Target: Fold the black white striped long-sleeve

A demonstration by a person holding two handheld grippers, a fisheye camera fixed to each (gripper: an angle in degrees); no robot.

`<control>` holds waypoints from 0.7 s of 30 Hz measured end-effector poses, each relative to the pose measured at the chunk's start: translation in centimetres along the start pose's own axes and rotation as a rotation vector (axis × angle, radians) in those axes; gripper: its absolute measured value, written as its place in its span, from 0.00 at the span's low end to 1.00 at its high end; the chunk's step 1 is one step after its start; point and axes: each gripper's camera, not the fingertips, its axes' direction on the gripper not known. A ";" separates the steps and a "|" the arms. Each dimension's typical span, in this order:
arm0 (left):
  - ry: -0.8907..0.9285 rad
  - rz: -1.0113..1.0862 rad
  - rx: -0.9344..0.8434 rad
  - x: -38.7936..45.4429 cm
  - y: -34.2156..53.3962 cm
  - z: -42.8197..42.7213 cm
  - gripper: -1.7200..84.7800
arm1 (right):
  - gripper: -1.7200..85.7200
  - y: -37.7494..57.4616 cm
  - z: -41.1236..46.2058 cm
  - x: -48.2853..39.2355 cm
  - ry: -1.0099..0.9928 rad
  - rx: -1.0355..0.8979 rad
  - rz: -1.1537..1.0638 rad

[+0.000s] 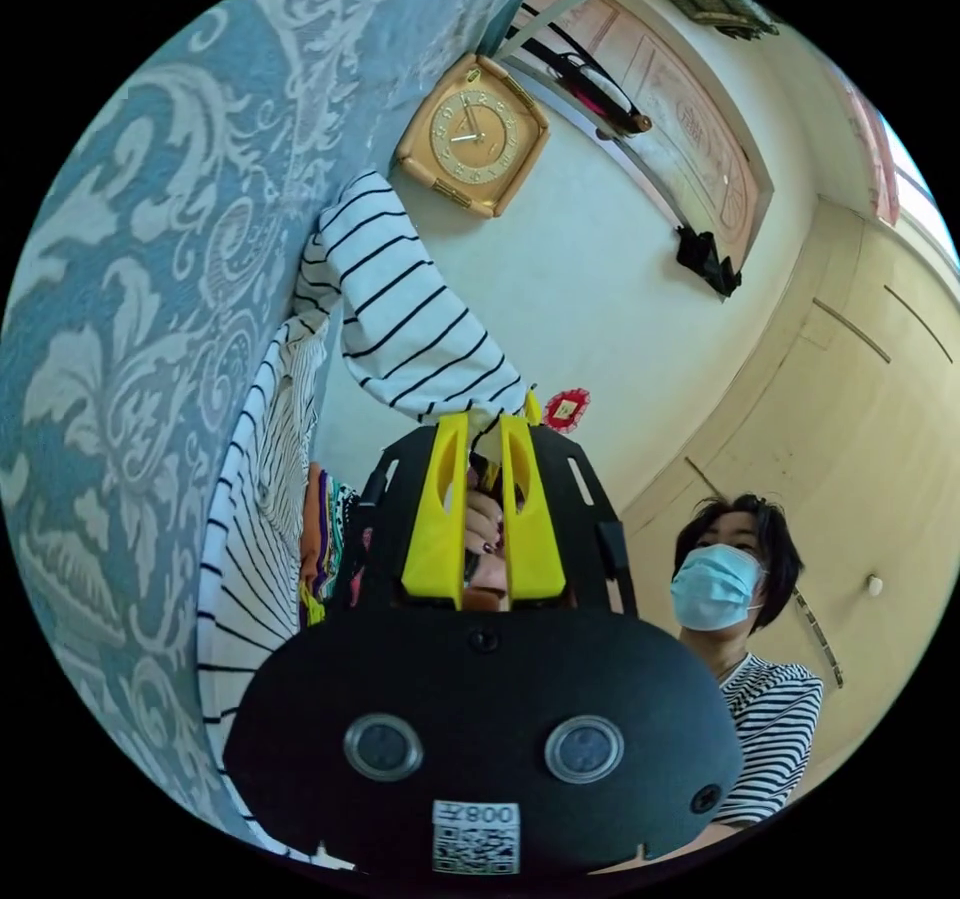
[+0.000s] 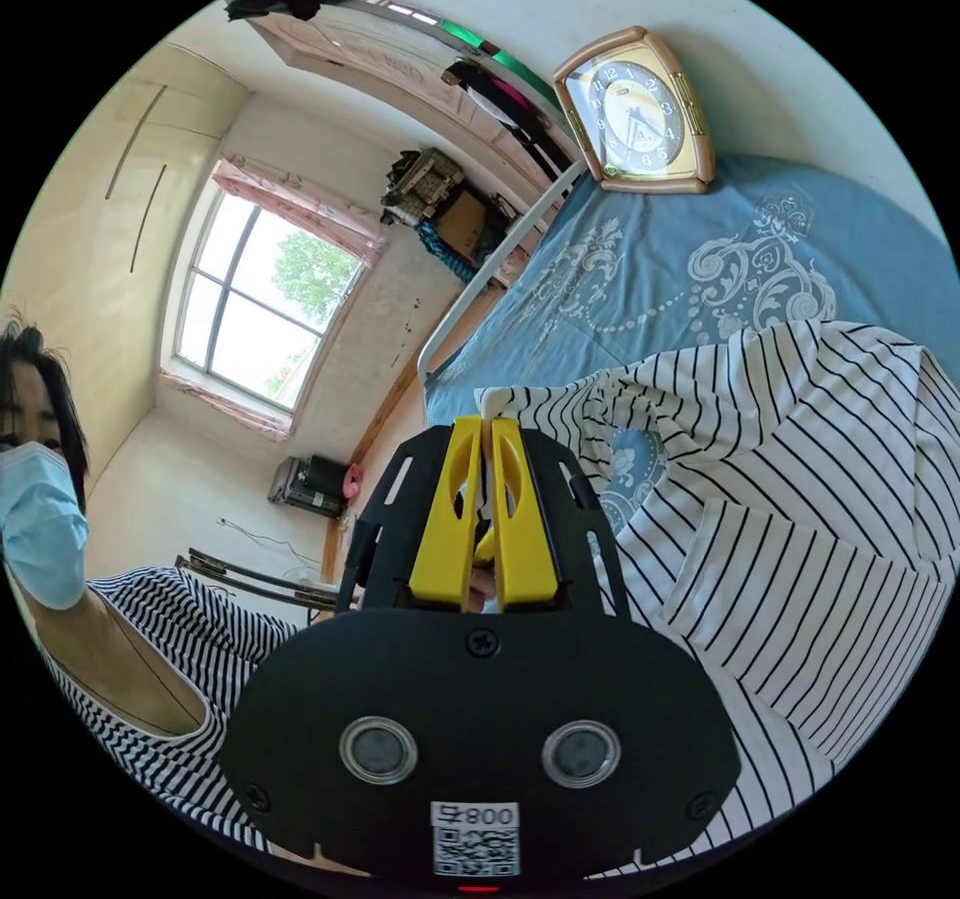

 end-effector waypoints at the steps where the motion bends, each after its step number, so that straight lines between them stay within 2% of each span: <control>1: 0.007 0.010 -0.002 0.0 0.1 0.7 0.05 | 0.04 0.8 0.5 0.6 -0.006 0.004 0.000; 9: 0.020 0.103 -0.046 1.4 0.4 8.0 0.02 | 0.04 5.9 0.7 5.3 -0.028 0.093 -0.005; 15: 0.051 0.167 -0.182 2.4 1.0 17.3 0.03 | 0.04 11.7 -1.9 8.1 -0.036 0.212 -0.029; 18: -0.044 0.182 -0.231 1.7 2.4 21.1 0.05 | 0.04 16.7 -3.0 10.5 -0.036 0.282 -0.010; 21: -0.120 0.082 -0.246 -1.8 3.9 23.9 0.11 | 0.03 22.6 -2.8 13.8 -0.076 0.349 0.042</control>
